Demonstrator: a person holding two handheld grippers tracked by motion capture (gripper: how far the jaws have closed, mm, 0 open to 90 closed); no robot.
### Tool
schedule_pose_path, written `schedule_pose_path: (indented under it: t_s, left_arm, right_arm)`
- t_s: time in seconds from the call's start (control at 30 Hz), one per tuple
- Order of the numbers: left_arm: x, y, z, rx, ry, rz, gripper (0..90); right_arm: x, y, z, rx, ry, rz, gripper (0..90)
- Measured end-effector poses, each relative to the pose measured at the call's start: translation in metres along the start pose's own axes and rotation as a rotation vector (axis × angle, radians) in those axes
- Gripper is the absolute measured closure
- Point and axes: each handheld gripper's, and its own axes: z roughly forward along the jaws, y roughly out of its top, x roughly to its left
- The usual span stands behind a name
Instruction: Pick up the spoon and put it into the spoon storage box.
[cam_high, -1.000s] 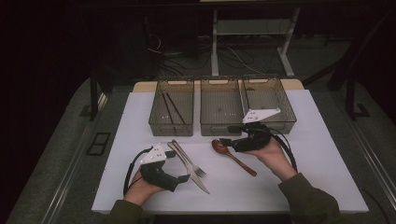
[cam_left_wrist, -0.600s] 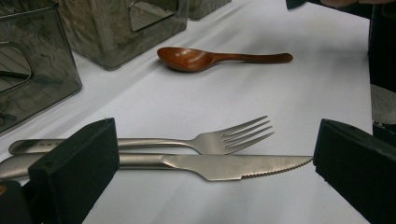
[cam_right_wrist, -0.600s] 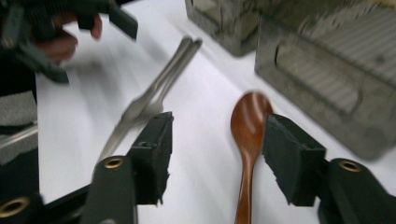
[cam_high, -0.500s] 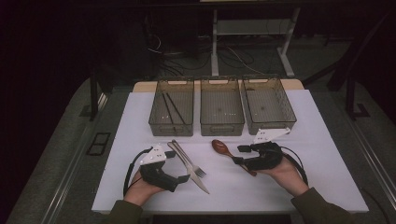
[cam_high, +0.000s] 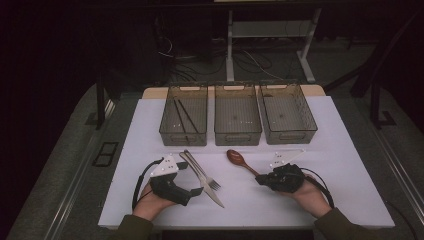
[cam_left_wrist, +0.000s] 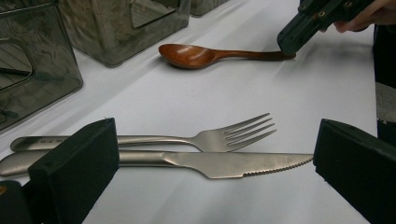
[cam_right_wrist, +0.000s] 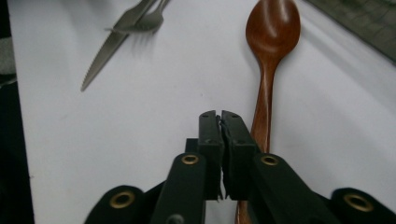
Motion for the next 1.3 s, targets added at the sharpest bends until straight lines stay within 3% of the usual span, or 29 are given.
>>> schedule_pose_path:
  t_s: [0.3, 0.63, 0.93, 1.3]
  left_arm:
    - [0.0, 0.0, 0.0, -0.004, 0.0, -0.001, 0.0]
    - [0.001, 0.0, -0.001, -0.002, 0.004, -0.003, 0.0]
    - [0.001, 0.0, -0.001, -0.001, 0.006, -0.004, 0.0]
    - [0.004, -0.001, -0.002, -0.006, 0.006, -0.008, 0.0]
  right_arm:
    - [-0.003, -0.004, 0.008, 0.059, -0.01, -0.004, 88.8]
    - [-0.007, -0.006, 0.009, 0.103, -0.083, -0.024, 88.9]
    - [-0.024, -0.008, 0.004, 0.097, -0.159, -0.006, 88.9]
    - [-0.046, -0.013, -0.002, 0.069, -0.217, 0.056, 88.9]
